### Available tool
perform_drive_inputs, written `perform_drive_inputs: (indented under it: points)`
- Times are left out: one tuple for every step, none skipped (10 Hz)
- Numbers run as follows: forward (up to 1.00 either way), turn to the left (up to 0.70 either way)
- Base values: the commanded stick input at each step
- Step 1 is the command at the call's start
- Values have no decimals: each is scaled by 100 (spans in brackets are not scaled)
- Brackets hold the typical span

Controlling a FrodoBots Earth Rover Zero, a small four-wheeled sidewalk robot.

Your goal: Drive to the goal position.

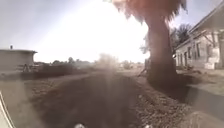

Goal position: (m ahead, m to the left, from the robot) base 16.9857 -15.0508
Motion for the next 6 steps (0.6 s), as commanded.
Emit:
perform_drive_inputs:
  points:
    - [70,0]
    - [70,0]
    - [70,0]
    - [70,0]
    - [70,0]
    - [70,0]
